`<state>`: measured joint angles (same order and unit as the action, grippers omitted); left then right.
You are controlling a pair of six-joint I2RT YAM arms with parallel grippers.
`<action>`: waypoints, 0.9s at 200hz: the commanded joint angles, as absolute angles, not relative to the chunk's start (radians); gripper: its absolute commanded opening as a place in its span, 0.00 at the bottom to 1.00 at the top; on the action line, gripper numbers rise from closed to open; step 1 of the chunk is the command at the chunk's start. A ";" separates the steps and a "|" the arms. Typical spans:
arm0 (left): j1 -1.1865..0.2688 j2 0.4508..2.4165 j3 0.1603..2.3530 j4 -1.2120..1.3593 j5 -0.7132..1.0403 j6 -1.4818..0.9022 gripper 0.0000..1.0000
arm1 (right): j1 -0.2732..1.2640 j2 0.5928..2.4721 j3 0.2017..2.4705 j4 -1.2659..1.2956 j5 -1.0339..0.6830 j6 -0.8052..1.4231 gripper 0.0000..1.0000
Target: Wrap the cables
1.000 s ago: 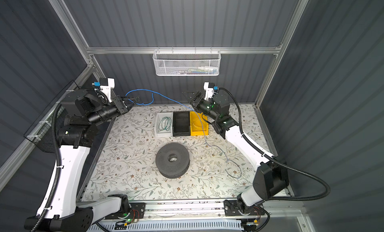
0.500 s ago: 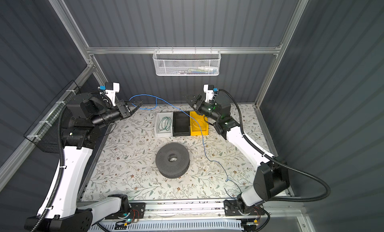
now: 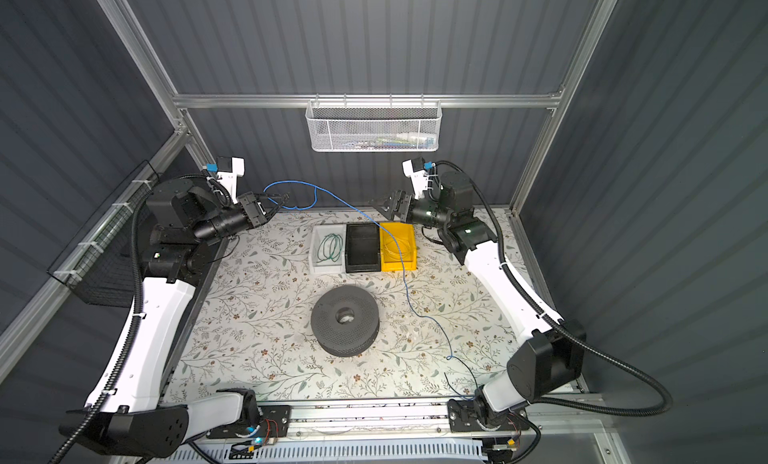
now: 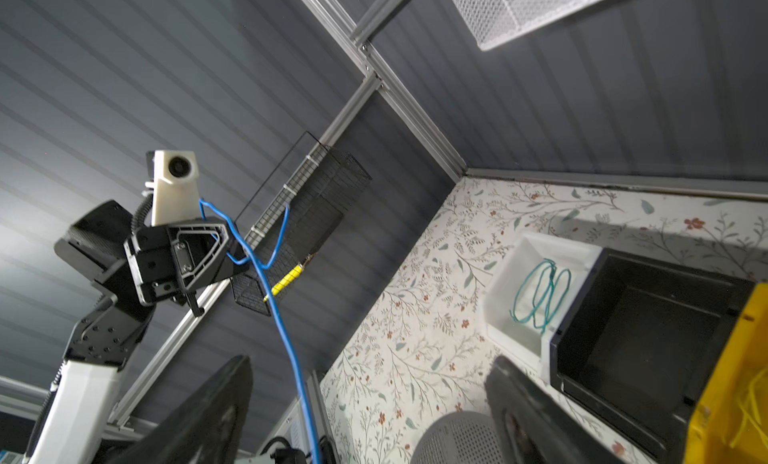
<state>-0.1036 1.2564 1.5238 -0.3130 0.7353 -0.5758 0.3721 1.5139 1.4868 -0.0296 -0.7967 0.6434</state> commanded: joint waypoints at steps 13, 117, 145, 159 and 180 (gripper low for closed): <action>-0.107 1.267 1.574 -0.299 0.769 -0.567 0.00 | 0.382 1.496 1.442 -0.032 -0.937 0.589 0.85; -0.107 1.304 1.611 -0.346 0.795 -0.533 0.00 | 0.397 1.475 1.496 -0.250 -0.901 0.434 0.12; -0.107 1.309 1.611 -0.391 0.812 -0.499 0.00 | 0.376 1.452 1.524 -0.328 -0.799 0.390 0.00; -0.107 1.319 1.604 -0.397 0.853 -0.490 0.00 | 0.346 1.437 1.535 -0.353 -0.713 0.380 0.00; -0.109 1.357 1.582 -0.390 0.926 -0.485 0.00 | 0.304 1.429 1.586 -0.383 -0.554 0.349 0.00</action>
<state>-0.1043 1.3167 1.5829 -0.3702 0.8242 -0.5224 0.3542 1.4506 1.5162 -0.3199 -0.7692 0.4038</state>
